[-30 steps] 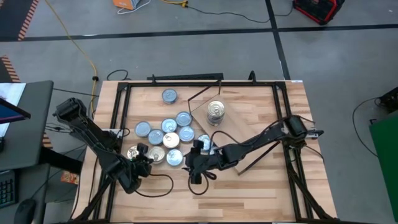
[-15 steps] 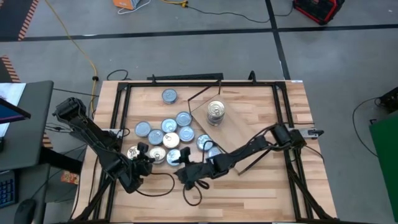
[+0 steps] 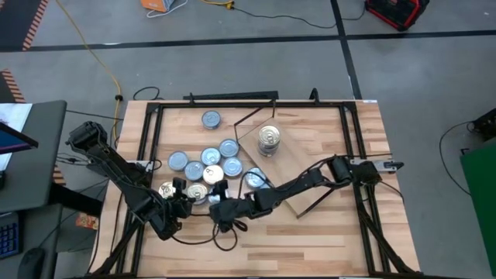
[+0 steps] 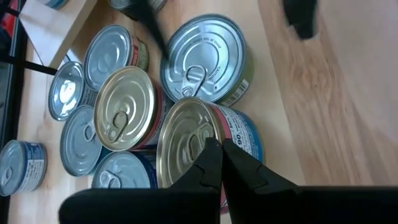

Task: Stack canned seafood by type on shelf
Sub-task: Stack the blue tuna can on top of the blue tuna can

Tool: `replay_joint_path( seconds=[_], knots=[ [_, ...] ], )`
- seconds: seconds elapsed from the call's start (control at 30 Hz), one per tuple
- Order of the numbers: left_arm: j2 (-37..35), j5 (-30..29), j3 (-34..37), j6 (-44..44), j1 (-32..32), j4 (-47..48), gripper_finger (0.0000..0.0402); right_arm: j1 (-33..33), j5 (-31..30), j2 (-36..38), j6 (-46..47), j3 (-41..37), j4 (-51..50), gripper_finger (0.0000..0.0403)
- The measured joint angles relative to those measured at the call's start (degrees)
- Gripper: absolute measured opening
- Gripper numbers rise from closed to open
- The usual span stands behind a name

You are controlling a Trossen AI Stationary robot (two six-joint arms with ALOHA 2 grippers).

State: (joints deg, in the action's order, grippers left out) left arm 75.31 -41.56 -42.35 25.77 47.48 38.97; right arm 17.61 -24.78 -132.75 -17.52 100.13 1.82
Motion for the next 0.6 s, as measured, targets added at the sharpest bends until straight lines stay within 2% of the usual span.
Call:
replay_joint_path(
  seconds=[0.07,0.2,0.33,0.47,0.6],
  knots=[
    [0.0,0.0,0.0,0.3,0.0,-0.2,0.0,-0.4,-0.2,0.0,-2.1,0.1,0.9,0.0394],
    [0.0,-0.7,0.0,0.4,0.0,-1.4,0.0,-0.4,-0.8,0.0,-6.3,0.1,1.5,0.0372],
    [0.0,-0.6,0.0,0.4,0.0,-1.7,0.0,-0.4,-0.9,0.0,-6.7,0.1,1.3,0.0363],
    [0.0,3.1,0.0,0.7,0.0,-0.9,0.0,-0.4,-0.9,0.0,-5.4,0.1,0.1,0.0362],
    [0.0,4.0,0.0,8.2,-1.5,2.4,0.0,-0.2,-3.1,0.0,-4.5,0.1,-0.2,0.0362]
  ],
)
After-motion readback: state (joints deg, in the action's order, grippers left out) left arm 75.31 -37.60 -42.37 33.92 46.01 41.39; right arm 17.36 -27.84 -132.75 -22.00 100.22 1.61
